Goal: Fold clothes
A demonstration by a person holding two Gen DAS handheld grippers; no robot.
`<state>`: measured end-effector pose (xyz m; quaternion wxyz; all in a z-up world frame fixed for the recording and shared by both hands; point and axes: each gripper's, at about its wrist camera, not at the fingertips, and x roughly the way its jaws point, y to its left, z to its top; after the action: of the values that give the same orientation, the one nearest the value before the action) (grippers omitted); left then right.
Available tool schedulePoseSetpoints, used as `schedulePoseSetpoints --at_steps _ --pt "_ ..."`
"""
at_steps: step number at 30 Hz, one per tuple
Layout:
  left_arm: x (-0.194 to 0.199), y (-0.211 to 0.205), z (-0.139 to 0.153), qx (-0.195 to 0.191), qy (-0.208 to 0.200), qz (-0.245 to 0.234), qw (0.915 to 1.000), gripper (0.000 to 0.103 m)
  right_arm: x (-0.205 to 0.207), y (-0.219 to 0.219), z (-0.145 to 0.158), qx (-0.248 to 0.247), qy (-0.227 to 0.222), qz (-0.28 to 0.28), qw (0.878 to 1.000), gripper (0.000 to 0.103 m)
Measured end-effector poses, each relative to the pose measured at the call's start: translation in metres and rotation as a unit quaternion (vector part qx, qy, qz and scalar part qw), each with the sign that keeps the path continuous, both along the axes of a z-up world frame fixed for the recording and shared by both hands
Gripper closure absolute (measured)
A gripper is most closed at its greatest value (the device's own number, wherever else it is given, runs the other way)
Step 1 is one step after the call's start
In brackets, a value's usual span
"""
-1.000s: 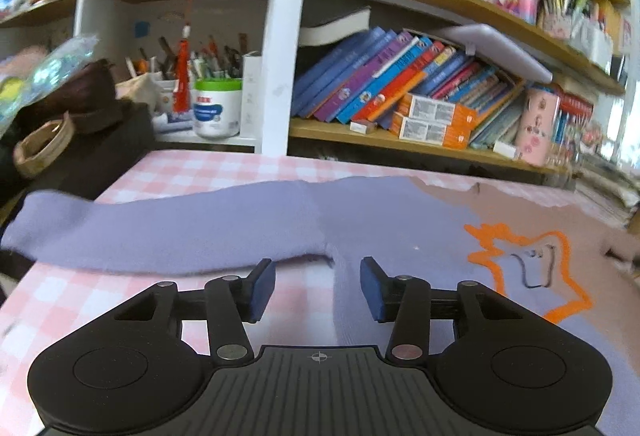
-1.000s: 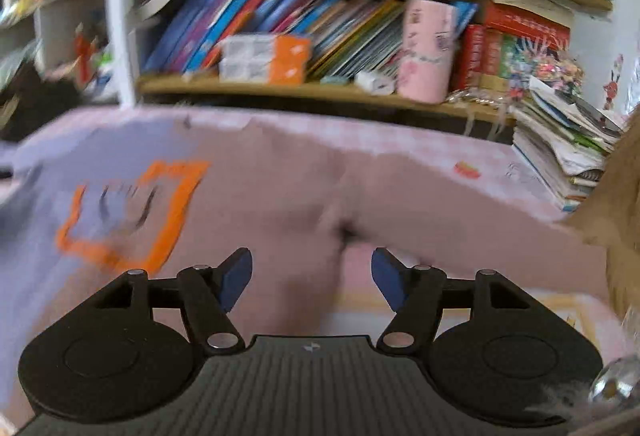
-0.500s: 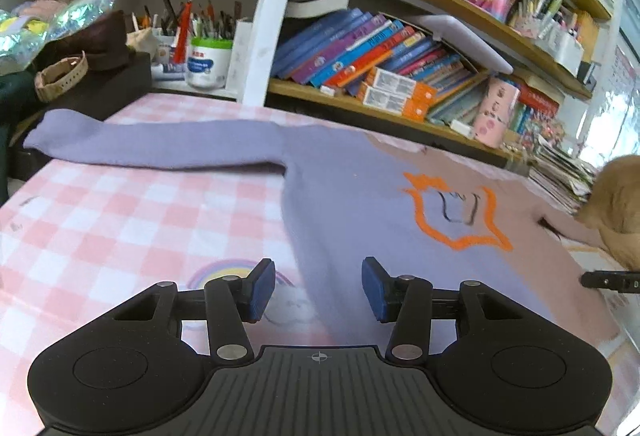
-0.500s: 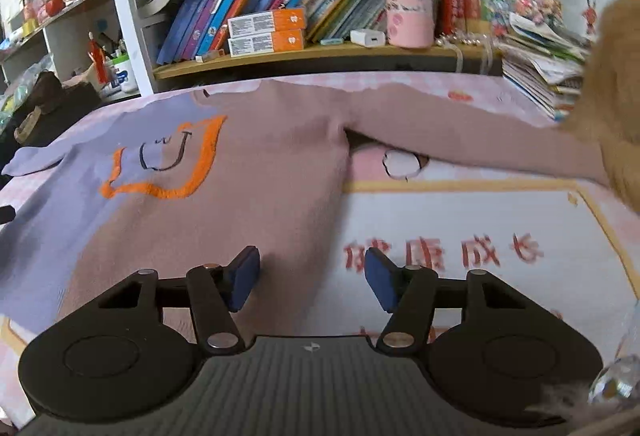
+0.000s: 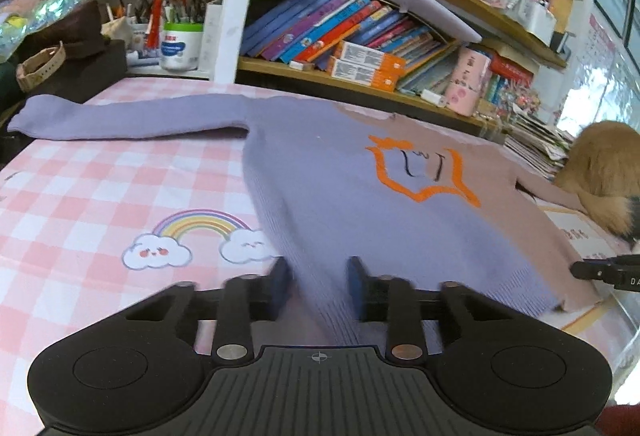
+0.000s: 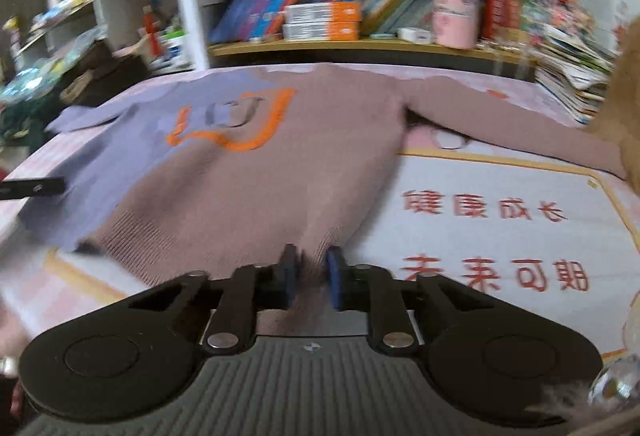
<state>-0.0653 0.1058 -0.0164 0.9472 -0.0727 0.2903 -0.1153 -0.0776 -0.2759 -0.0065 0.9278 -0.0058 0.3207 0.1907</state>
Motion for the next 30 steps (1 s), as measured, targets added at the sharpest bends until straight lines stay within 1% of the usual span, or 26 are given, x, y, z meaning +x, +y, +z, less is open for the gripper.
schedulePoseSetpoints --at_steps 2,3,4,5,6,7,9,12,15,18,22,23,25,27,29,30 --pt "-0.007 -0.011 0.002 0.028 0.001 -0.024 0.9993 0.089 -0.002 -0.002 0.001 -0.005 -0.005 -0.005 1.0 0.092" --pt "-0.012 -0.014 0.003 0.035 0.002 -0.041 0.9986 0.09 -0.001 -0.007 0.002 -0.015 -0.011 -0.024 1.0 0.092" --pt "-0.016 -0.018 0.003 0.042 0.002 -0.057 0.9975 0.09 -0.001 -0.013 0.002 -0.035 -0.022 -0.045 0.998 0.092" --pt "-0.02 -0.02 0.004 0.044 0.002 -0.068 0.9967 0.091 0.0 -0.018 0.001 -0.054 -0.033 -0.066 0.996 0.092" --pt "-0.022 -0.019 0.003 0.038 0.001 -0.07 0.9968 0.092 0.0 -0.024 0.002 -0.046 -0.027 -0.069 0.996 0.092" --pt "-0.023 -0.017 0.002 0.033 0.001 -0.067 0.9972 0.093 0.0 -0.03 0.002 -0.037 -0.022 -0.072 0.996 0.092" --pt "-0.019 -0.008 0.0 0.021 0.001 -0.046 0.9987 0.094 -0.006 -0.026 0.003 -0.03 -0.016 -0.057 0.998 0.093" --pt "-0.015 0.002 0.001 0.025 0.003 -0.022 0.9994 0.096 -0.015 -0.01 0.003 -0.027 -0.017 -0.021 0.999 0.093" --pt "-0.019 0.006 0.0 0.026 0.003 -0.019 0.9995 0.096 -0.014 -0.005 0.002 -0.023 -0.015 -0.017 0.999 0.093" --pt "-0.016 0.011 -0.002 0.009 0.003 -0.017 0.9998 0.096 -0.011 -0.003 0.001 -0.02 -0.017 -0.016 1.0 0.093" --pt "0.006 0.008 -0.001 -0.006 0.007 -0.023 0.9997 0.096 0.019 -0.003 -0.003 -0.041 -0.041 -0.044 0.997 0.093" --pt "0.013 0.005 0.0 -0.004 0.007 -0.026 0.9996 0.096 0.03 -0.005 -0.004 -0.041 -0.042 -0.053 0.997 0.093" --pt "0.026 -0.004 0.003 0.013 0.005 -0.03 0.9994 0.096 0.048 -0.005 -0.006 -0.048 -0.047 -0.069 0.995 0.093" --pt "0.027 -0.01 0.004 0.041 0.005 -0.029 0.9987 0.096 0.049 -0.002 -0.006 -0.046 -0.039 -0.071 0.996 0.093" --pt "0.016 -0.009 0.004 0.055 0.004 -0.025 0.9982 0.097 0.03 -0.004 -0.004 -0.035 -0.033 -0.052 0.998 0.093" --pt "0.011 -0.006 0.003 0.056 0.004 -0.022 0.9982 0.097 0.021 -0.005 -0.004 -0.03 -0.029 -0.042 0.998 0.093"
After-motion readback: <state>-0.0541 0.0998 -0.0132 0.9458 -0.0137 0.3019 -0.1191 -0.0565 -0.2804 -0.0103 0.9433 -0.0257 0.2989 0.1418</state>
